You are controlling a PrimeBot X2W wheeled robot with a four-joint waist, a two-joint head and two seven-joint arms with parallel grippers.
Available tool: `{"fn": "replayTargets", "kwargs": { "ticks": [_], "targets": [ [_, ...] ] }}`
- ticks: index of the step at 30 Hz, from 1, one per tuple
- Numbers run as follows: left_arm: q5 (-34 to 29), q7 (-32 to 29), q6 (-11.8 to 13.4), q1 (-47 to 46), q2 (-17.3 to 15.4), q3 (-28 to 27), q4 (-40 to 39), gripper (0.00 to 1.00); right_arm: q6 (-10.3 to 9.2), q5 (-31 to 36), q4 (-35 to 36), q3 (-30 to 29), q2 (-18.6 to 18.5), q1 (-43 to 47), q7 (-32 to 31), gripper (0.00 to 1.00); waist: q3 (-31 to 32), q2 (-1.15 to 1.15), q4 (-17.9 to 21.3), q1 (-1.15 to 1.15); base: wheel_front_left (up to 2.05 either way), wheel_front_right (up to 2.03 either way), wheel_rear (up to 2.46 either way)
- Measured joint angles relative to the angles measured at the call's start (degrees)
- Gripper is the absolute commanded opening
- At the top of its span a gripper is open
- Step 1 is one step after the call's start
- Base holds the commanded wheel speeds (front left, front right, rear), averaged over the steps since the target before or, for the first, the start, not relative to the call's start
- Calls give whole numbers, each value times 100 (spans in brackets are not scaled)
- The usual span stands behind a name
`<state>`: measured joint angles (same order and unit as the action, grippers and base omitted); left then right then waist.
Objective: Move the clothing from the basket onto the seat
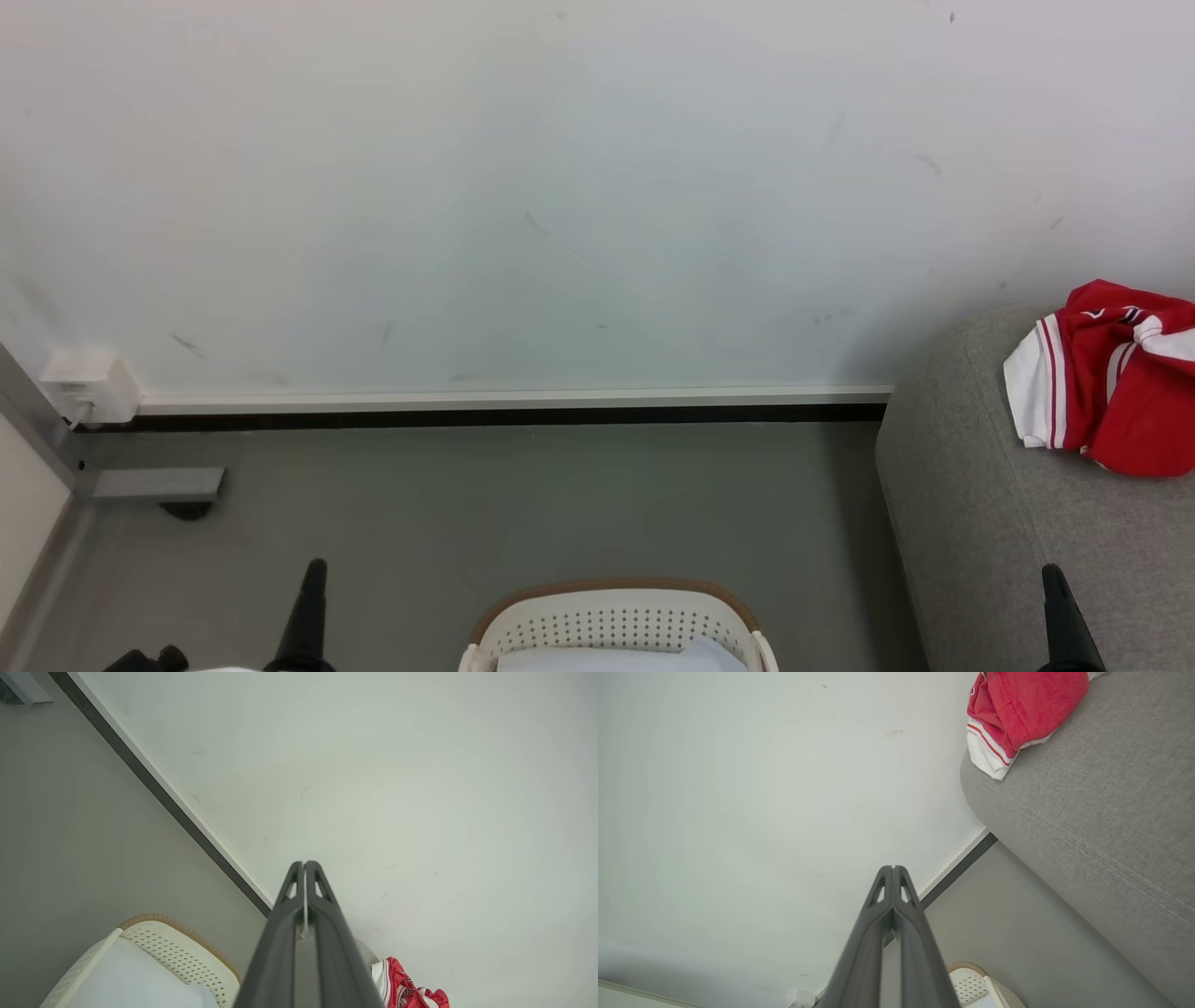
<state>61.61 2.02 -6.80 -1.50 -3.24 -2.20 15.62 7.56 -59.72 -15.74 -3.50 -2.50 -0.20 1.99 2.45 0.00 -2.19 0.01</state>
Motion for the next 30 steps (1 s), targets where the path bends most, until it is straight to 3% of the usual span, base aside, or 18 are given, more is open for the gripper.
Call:
{"fn": "replayTargets", "kwargs": {
  "ticks": [30],
  "targets": [
    [1534,-433,-31,-219,24,-222,-75,0,0,-1631,85,-152,-5,-306,-445,0,-115,0,96,0,0,0,0]
  ]
}}
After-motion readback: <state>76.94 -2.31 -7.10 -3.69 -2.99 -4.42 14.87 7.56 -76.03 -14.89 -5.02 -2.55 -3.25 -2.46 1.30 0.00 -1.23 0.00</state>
